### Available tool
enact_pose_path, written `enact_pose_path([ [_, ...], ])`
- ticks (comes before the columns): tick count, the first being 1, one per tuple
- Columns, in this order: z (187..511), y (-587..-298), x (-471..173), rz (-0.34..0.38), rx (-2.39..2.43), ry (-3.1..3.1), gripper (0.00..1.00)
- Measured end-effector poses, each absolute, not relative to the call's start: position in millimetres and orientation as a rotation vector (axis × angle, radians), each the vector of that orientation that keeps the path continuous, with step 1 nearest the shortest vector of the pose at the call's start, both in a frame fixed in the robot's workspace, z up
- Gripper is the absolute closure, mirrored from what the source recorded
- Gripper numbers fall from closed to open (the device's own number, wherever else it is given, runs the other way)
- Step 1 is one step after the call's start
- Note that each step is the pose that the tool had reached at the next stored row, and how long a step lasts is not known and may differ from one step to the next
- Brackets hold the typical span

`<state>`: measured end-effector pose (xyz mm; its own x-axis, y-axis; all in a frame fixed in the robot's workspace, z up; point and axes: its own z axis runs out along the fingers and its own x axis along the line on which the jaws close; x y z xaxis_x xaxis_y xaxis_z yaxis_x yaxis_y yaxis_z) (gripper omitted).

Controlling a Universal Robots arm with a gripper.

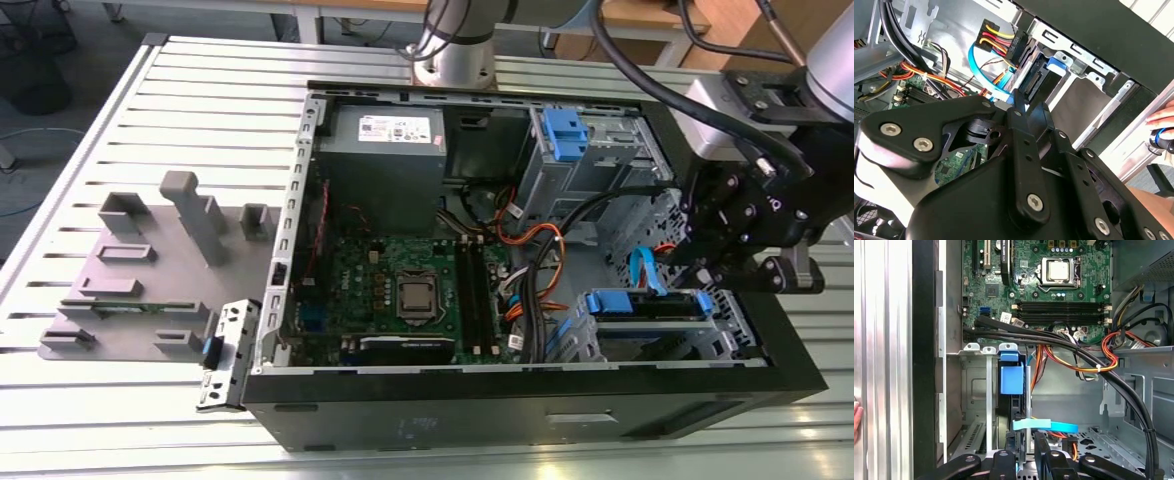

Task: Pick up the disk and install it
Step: 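Insert the second disk wire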

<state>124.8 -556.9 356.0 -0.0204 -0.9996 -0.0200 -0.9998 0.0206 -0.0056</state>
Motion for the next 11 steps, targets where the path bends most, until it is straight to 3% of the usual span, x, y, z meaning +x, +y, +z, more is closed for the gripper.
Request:
enact_pose_path([
  [11,354.3,-546.5,129.9,0.015,-2.186,2.231,0.71],
])
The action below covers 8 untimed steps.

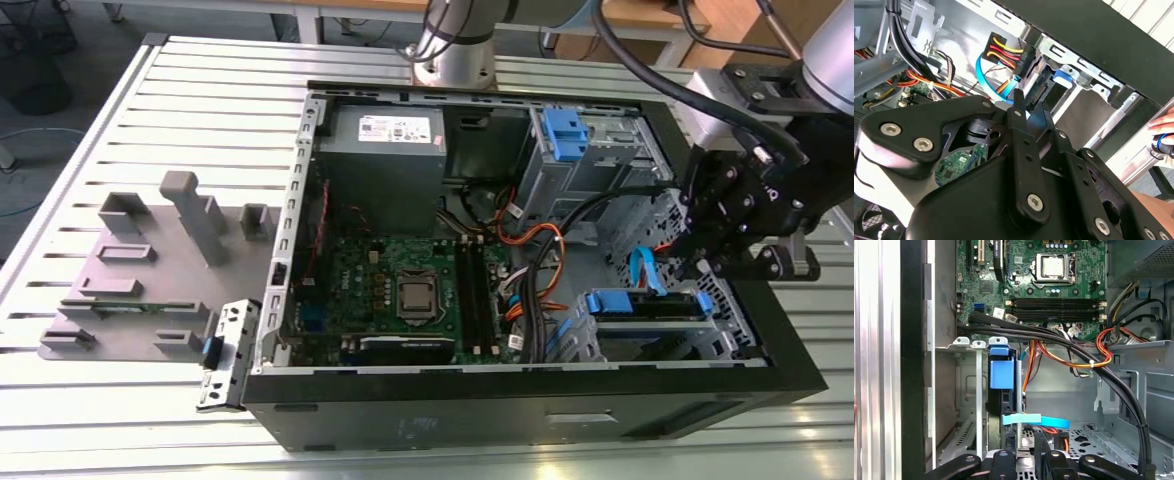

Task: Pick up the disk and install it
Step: 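Insert the second disk wire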

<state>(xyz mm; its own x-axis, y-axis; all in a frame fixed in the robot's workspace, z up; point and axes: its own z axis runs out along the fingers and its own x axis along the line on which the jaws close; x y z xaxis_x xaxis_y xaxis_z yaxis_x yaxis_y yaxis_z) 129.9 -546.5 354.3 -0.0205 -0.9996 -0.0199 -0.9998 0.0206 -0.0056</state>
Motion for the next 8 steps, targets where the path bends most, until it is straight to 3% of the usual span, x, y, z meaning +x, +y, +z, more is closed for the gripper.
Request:
enact_pose_path([
  [8,353.1,-536.5,132.6,0.015,-2.186,2.231,0.71],
])
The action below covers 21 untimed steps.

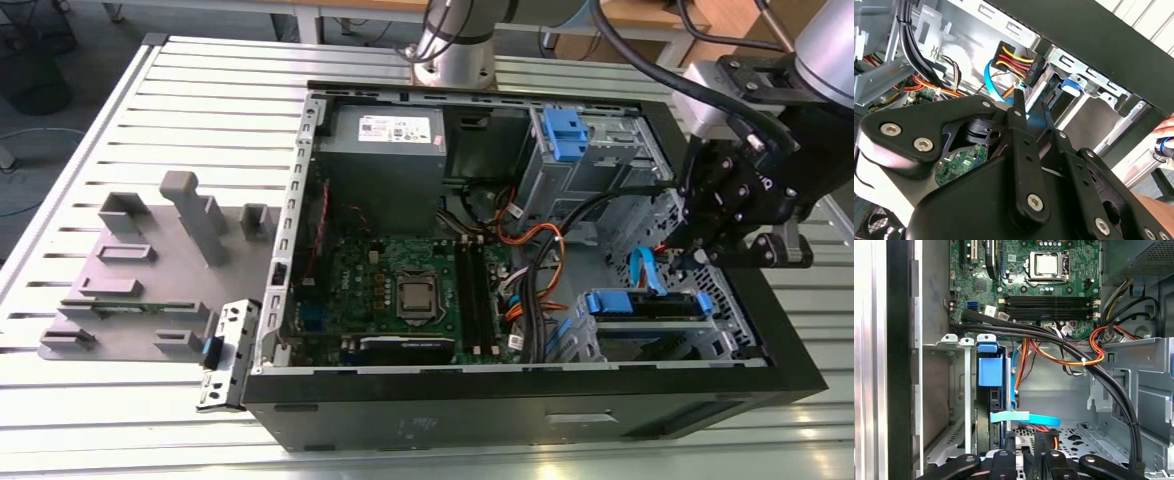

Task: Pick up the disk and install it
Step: 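Insert the second disk wire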

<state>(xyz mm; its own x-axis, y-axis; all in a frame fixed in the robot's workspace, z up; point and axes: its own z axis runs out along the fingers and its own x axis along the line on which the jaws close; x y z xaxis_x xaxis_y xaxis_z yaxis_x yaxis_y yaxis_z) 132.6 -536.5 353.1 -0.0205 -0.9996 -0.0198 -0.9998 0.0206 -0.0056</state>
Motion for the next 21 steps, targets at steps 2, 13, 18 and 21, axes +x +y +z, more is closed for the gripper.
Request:
enact_pose_path([
  [2,353,-535,134,0.016,-2.186,2.231,0.71],
  [13,349,-532,147,0.018,-2.187,2.233,0.71],
  [18,345,-532,152,0.017,-2.189,2.234,0.71],
  [21,344,-532,153,0.016,-2.189,2.235,0.71],
])
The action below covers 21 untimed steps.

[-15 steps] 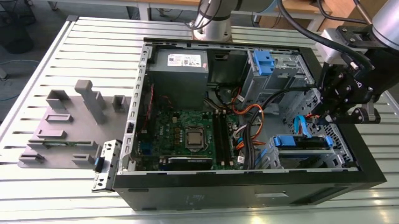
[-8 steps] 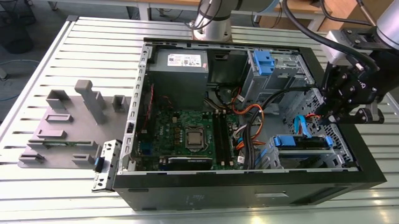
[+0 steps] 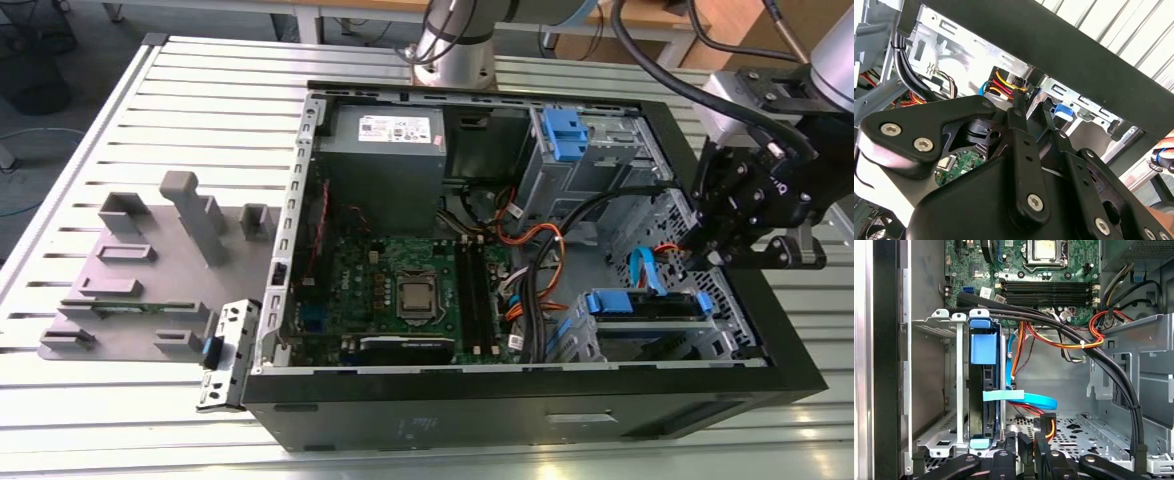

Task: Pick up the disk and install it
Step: 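Insert the second disk wire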

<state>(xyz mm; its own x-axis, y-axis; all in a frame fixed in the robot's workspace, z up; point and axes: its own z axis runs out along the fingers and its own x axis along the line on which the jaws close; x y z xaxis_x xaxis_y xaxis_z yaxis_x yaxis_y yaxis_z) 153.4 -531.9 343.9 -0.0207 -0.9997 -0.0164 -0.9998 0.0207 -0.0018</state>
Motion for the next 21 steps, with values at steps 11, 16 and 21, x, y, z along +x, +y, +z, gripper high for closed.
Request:
enact_pose_path([
  [11,343.4,-531.9,156.9,0.017,-2.189,2.235,0.71],
  [16,341.0,-531.9,157.2,0.016,-2.19,2.235,0.71],
  [21,340.8,-531.9,157.2,0.016,-2.189,2.235,0.71],
])
